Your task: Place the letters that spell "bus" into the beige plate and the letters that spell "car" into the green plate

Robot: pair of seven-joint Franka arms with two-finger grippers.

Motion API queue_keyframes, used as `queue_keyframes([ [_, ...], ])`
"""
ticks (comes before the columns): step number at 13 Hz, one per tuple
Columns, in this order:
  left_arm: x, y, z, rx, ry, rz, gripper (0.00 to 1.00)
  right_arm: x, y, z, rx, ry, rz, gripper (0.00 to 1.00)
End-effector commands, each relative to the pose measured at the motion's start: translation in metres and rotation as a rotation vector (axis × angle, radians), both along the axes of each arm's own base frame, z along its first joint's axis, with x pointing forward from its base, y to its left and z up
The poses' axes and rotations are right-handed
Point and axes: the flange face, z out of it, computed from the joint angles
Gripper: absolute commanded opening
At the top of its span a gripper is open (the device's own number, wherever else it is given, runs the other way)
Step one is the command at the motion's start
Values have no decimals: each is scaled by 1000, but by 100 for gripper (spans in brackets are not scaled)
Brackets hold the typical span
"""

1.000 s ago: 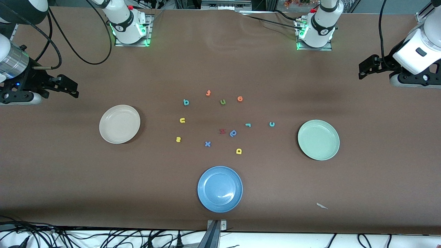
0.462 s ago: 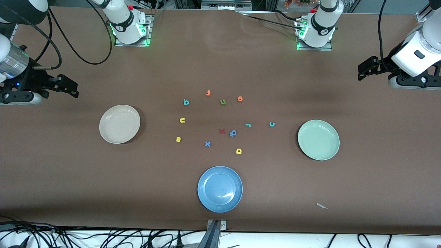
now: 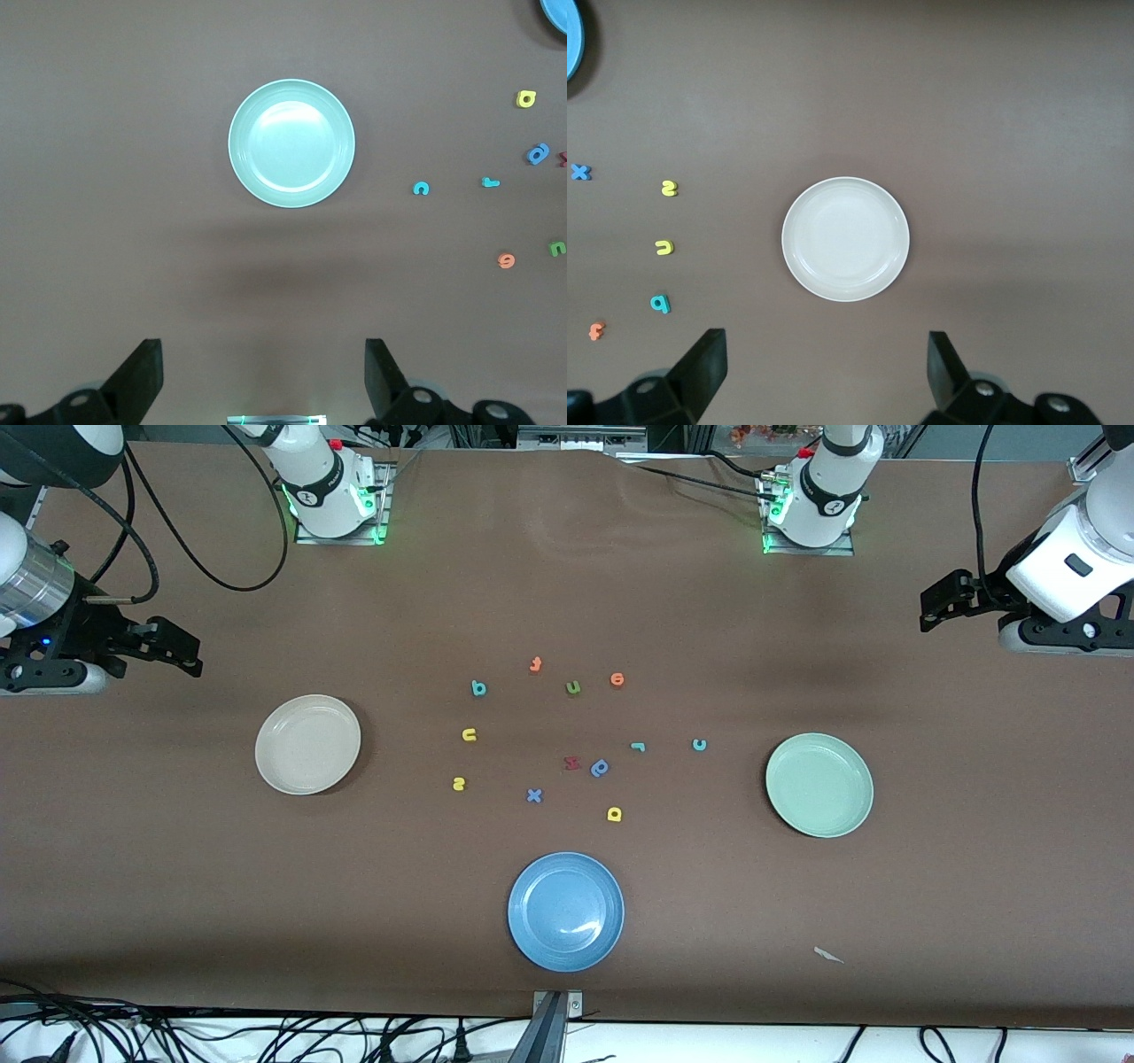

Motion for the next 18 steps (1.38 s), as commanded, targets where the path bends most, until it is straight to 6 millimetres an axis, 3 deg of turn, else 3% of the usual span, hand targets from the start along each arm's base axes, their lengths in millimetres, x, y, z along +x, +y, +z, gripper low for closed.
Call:
queue_keyframes([
  [1,3,-2,6,-6,-1,-11,100,-5,0,7,16,-8,-6,100],
  [13,3,-4,5,-6,1,-14,100,-4,0,5,14,-8,-6,100],
  [16,11,-13,-13,-6,36,-30,100,-4,1,5,14,-8,-4,100],
  [18,19,-39,-38,-9,79,-79,100,-4,0,6,14,-10,-6,100],
])
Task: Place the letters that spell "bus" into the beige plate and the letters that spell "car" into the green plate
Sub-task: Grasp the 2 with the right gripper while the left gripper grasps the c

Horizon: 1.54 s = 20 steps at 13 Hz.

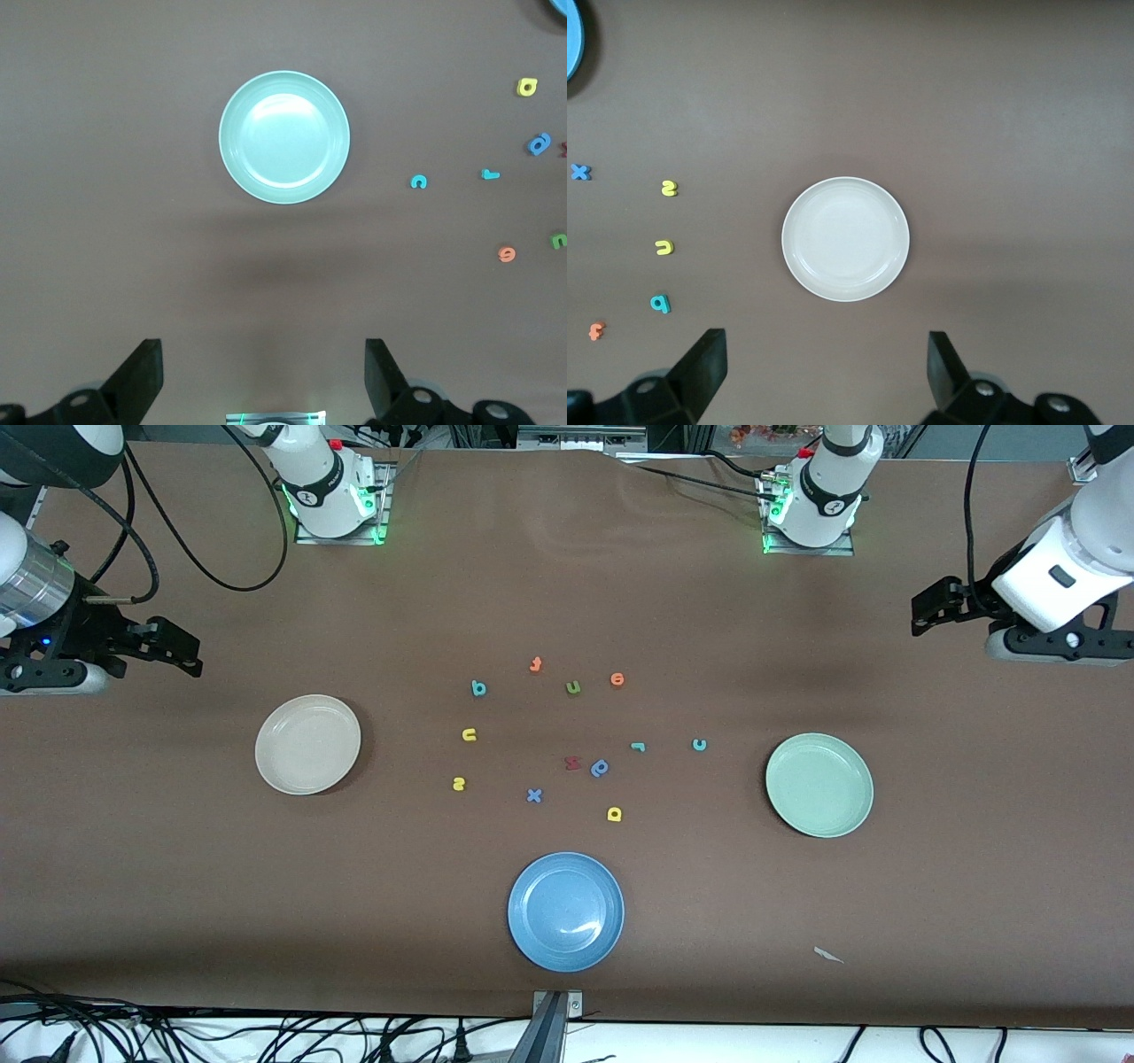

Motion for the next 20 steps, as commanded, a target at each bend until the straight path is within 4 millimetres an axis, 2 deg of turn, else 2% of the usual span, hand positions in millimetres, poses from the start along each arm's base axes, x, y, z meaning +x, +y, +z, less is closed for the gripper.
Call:
queue_keyframes([
  [1,15,-44,-34,-28,66,-73,100,-4,0,6,14,-10,-6,100],
  [3,31,-78,-67,-64,82,-98,100,-3,1,5,14,-8,-4,100],
  [6,53,-124,-131,-67,82,-78,100,-3,1,2,12,-4,-4,100],
  [9,72,-152,-191,-73,51,-41,100,-2,0,1,11,-2,-4,100],
  [11,80,-163,-230,-82,39,-47,100,-1,2,0,12,-7,-3,100],
  [14,81,-184,-276,-91,37,-64,96,3,17,-11,12,1,-29,100],
  [15,77,-190,-291,-90,39,-72,86,4,25,-16,11,8,-38,100],
  [18,58,-192,-324,-87,44,-68,85,14,53,-40,7,20,-34,100],
  [20,42,-199,-345,-111,30,-39,85,19,80,-59,6,26,-28,100],
])
